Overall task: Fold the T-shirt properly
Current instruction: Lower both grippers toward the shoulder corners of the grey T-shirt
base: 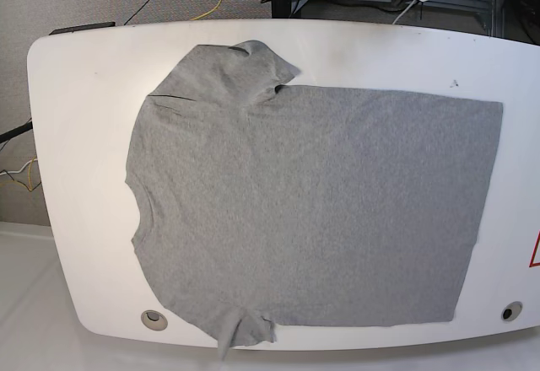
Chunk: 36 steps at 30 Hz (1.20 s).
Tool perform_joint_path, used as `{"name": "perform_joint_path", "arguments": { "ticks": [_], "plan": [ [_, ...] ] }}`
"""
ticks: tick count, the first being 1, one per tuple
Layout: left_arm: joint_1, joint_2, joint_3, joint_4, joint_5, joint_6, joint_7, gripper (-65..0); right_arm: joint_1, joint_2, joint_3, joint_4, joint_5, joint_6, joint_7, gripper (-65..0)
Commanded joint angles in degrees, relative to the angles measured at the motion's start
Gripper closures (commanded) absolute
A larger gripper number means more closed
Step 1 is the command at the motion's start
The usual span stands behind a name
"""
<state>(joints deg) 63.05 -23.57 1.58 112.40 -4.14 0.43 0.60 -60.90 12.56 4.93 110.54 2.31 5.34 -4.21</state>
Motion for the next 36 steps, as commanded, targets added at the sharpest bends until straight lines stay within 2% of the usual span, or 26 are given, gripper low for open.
{"name": "perform_joint_path", "arguments": {
  "ticks": [1, 8, 10, 16, 20, 22, 26, 30, 32, 36],
  "plan": [
    [1.5, -0.4, -2.7, 1.4, 0.0, -0.2, -1.5, 0.0, 0.5, 0.4, 1.3, 1.2, 1.3, -0.2, 0.1, -0.2],
    [1.3, -0.4, -6.3, 2.7, -0.3, -0.8, -1.4, -0.2, 2.4, 0.3, 2.1, 1.9, 3.1, -0.1, -0.9, 0.0],
    [1.1, -0.3, -7.5, 3.1, -0.5, -1.0, -1.1, -1.9, 2.5, 0.1, 2.1, 2.2, 3.5, -0.1, -1.0, -0.1],
    [-0.2, 0.0, -10.7, 3.8, -1.8, -1.3, 1.3, -14.1, 4.0, -0.6, 1.2, 3.3, 4.2, -0.1, -1.6, -0.7],
    [-2.2, 0.1, -12.5, 4.1, -3.7, -1.5, 3.2, -18.9, 5.4, -1.4, 1.3, 3.6, 5.7, -0.2, -1.9, -0.8],
    [-4.9, 0.2, -12.7, 4.0, -7.1, -1.6, 3.2, -21.6, 8.1, -2.4, 1.9, 3.9, 9.3, -0.1, -1.8, -1.2],
    [-7.3, 0.3, -12.7, 4.2, -11.0, -2.6, 3.9, -19.5, 10.2, -3.6, 2.1, 4.3, 11.7, 0.2, -2.3, -1.7],
    [-9.2, 0.2, -12.7, 5.0, -13.8, -4.9, 4.6, -18.7, 11.7, -4.2, 2.2, 5.0, 13.2, 1.2, -3.2, -2.3],
    [-10.7, 0.0, -12.5, 6.5, -16.4, -9.5, 5.5, -18.9, 13.4, -4.1, 2.0, 5.5, 14.1, 3.0, -5.1, -2.7],
    [-11.8, -0.1, -12.7, 7.6, -16.6, -13.2, 6.3, -20.9, 14.8, -3.7, 2.1, 6.4, 14.8, 4.4, -6.9, -5.7]
  ]
}}
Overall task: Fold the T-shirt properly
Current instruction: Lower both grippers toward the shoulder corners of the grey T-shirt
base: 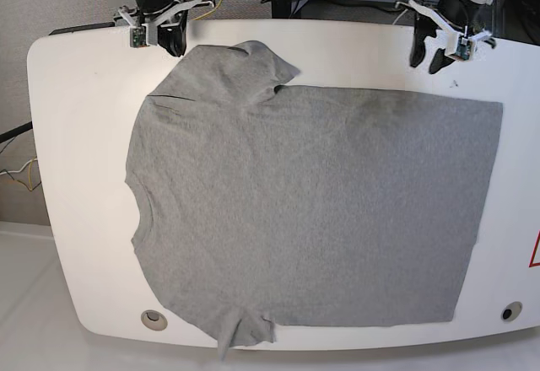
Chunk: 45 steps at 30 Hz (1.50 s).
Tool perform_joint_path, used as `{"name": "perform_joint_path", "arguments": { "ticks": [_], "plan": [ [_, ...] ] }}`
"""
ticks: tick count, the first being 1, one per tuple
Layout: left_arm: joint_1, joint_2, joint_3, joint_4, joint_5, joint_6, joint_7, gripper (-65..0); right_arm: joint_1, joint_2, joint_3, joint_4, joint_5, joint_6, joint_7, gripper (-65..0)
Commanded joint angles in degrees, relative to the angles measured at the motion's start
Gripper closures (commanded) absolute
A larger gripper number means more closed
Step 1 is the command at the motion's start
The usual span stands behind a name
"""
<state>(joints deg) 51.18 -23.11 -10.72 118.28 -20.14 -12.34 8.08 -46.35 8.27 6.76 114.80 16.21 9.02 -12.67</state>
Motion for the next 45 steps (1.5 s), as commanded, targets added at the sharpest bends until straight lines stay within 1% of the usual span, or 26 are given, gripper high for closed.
{"name": "perform_joint_path", "arguments": {
  "ticks": [1, 4, 6, 10, 14, 16, 20, 22, 24, 26, 30, 34, 36, 42, 44, 45],
  "plan": [
    [-0.2, -0.6, -0.4, 1.8, -0.5, -0.9, -1.0, -21.2, 0.5, 0.7, 0.3, 2.3, 1.0, 0.8, 1.3, -6.6],
    [-1.1, -0.7, -0.3, 1.8, -0.4, -1.3, -0.5, -22.0, 1.4, 0.8, 0.3, 2.4, 1.6, 0.6, 1.2, -9.1],
    [-3.3, -1.7, -0.3, 1.5, -0.6, 0.3, 0.9, -21.8, 3.3, 0.9, 0.3, 0.9, 2.4, -0.3, 1.3, -10.5],
    [-4.5, -2.2, -0.6, 1.4, -1.2, 3.2, 2.2, -21.4, 5.5, 0.8, 0.4, 0.0, 3.0, -0.9, 1.6, -9.4],
    [-5.0, -2.5, -1.9, 1.0, -3.7, 4.9, 2.8, -21.7, 7.6, 0.9, 1.0, -0.2, 2.9, -0.9, 1.3, -10.0],
    [-5.0, -2.7, -5.1, 1.0, -9.6, 5.2, 2.7, -22.2, 9.5, 1.3, 2.4, 0.4, 3.0, -0.6, -0.1, -12.4],
    [-5.1, -2.7, -7.1, 0.7, -13.2, 4.9, 2.8, -22.6, 10.7, 1.5, 3.3, 0.7, 3.2, -0.5, -1.8, -18.9],
    [-5.3, -2.8, -7.4, 0.5, -13.9, 5.0, 2.9, -22.8, 11.0, 1.5, 3.5, 0.7, 3.3, -0.5, -2.3, -22.3],
    [-5.7, -3.0, -7.2, 0.2, -13.9, 5.3, 2.5, -22.8, 11.0, 1.5, 3.7, 0.7, 3.2, -0.6, -2.6, -25.5],
    [-6.4, -3.3, -6.5, -0.9, -10.9, 6.0, 1.8, -22.6, 10.0, 1.7, 3.1, 0.5, 2.7, -0.7, -2.4, -32.1],
    [-7.2, -3.6, -5.4, -2.4, -8.3, 7.4, 0.9, -22.4, 9.4, 1.6, 2.6, 0.4, 2.5, -0.5, -1.6, -36.7],
    [-7.6, -3.8, -5.0, -3.4, -7.2, 7.6, 0.3, -22.2, 9.0, 1.7, 2.1, 0.5, 2.5, -0.3, -1.4, -37.7],
    [-7.0, -3.8, -5.9, -3.5, -7.2, 6.5, 0.2, -22.3, 9.1, 1.8, 1.1, -0.7, 2.6, -0.4, 0.1, -38.3],
    [-6.7, -4.0, -7.4, -3.9, -7.9, 3.8, -0.1, -22.1, 8.7, 1.9, 0.8, -0.9, 2.4, 0.0, 0.2, -36.9],
    [-6.6, -4.0, -8.2, -4.1, -7.7, 3.5, -0.2, -21.9, 8.7, 1.9, 0.8, -1.1, 2.5, 0.4, 0.2, -36.9],
    [-6.9, -3.9, -9.2, -4.0, -8.1, 3.8, 0.2, -22.0, 8.6, 1.8, 0.3, -1.6, 2.4, 1.2, 0.7, -37.2]
  ]
}}
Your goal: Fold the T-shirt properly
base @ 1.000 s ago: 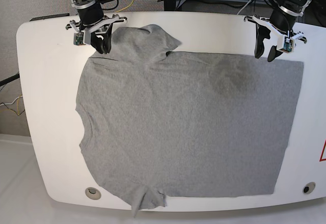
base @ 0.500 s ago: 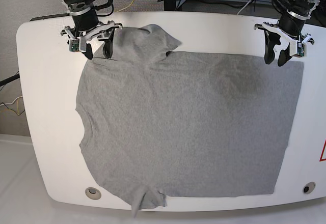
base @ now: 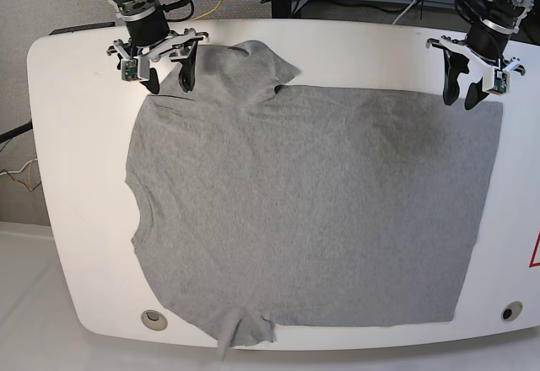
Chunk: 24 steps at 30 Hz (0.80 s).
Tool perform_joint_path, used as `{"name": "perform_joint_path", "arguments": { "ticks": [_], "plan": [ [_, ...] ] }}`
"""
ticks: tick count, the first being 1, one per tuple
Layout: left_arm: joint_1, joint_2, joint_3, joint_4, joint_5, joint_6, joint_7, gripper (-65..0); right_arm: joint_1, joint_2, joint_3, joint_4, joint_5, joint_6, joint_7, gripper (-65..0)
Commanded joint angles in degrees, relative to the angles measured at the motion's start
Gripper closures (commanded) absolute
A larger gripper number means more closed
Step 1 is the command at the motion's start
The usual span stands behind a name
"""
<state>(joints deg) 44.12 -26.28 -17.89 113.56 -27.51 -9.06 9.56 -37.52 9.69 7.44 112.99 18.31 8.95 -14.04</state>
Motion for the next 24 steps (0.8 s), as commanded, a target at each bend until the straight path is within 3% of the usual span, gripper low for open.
{"name": "perform_joint_path", "arguments": {
  "ticks": [1, 9, 11, 17, 21, 24],
  "plan": [
    [0.0, -0.7, -3.1, 0.8, -1.1, 0.9, -1.0, -22.1, -0.3, 0.3, -0.8, -0.3, 0.2, 2.0, 2.6, -37.5],
    [-0.7, -0.7, -4.5, 0.1, -1.6, 1.6, 0.3, -22.3, 0.3, 0.0, 0.6, -0.7, 4.9, 5.0, 0.9, -37.9],
    [-1.1, -0.9, -5.5, 0.5, -2.6, 1.5, 1.3, -22.1, 2.5, -0.2, 5.2, -0.4, 12.7, 7.9, -2.8, -37.9],
    [-1.8, -1.0, -5.8, 0.6, -3.1, 1.4, 2.4, -22.3, 5.8, -0.6, 10.9, -2.2, 24.3, 12.2, -12.8, -37.7],
    [-2.0, -0.5, -6.6, 0.5, -4.8, 1.3, 2.5, -22.4, 8.3, -0.1, 11.6, -6.1, 26.5, 13.7, -18.4, -37.8],
    [-2.1, -0.5, -6.7, 0.4, -5.3, 1.1, 3.0, -22.5, 8.6, -0.1, 10.5, -7.9, 24.7, 13.5, -18.3, -37.9]
  ]
}}
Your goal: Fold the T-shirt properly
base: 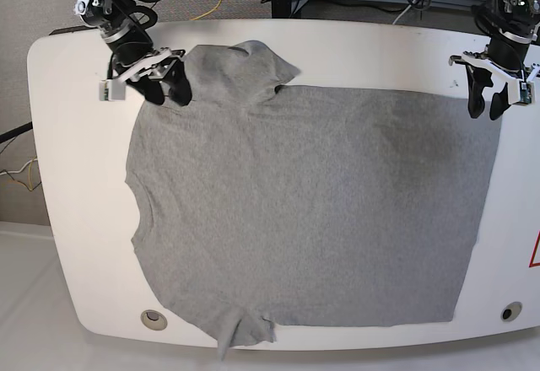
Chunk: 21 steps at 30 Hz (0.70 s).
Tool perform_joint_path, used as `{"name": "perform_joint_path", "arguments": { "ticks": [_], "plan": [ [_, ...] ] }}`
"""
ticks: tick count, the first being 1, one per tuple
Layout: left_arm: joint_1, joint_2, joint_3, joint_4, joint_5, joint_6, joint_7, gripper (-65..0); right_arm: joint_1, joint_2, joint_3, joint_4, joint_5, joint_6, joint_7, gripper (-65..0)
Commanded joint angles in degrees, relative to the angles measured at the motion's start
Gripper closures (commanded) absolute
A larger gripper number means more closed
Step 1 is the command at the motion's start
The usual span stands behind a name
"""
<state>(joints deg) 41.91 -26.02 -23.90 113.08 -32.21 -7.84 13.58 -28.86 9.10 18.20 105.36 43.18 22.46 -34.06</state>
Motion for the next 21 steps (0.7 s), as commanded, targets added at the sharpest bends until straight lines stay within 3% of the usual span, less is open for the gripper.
{"name": "perform_joint_path", "arguments": {
  "ticks": [1, 9, 21],
  "plan": [
    [0.1, -0.7, -0.7, 0.9, -0.9, -0.2, -1.0, -22.5, 0.0, 0.5, -0.7, -0.7, -0.8, -0.1, 1.8, -37.9],
    [-0.1, -1.0, -0.9, 0.5, -1.0, -0.6, -0.8, -22.3, 0.0, 0.9, -5.0, -3.7, -7.0, -0.9, 4.2, -38.2],
    [-0.5, -0.7, -1.0, -0.9, 0.0, -1.5, -1.3, -22.1, -1.2, -0.3, -5.7, -4.9, -9.7, -0.8, 6.0, -37.8]
  ]
}}
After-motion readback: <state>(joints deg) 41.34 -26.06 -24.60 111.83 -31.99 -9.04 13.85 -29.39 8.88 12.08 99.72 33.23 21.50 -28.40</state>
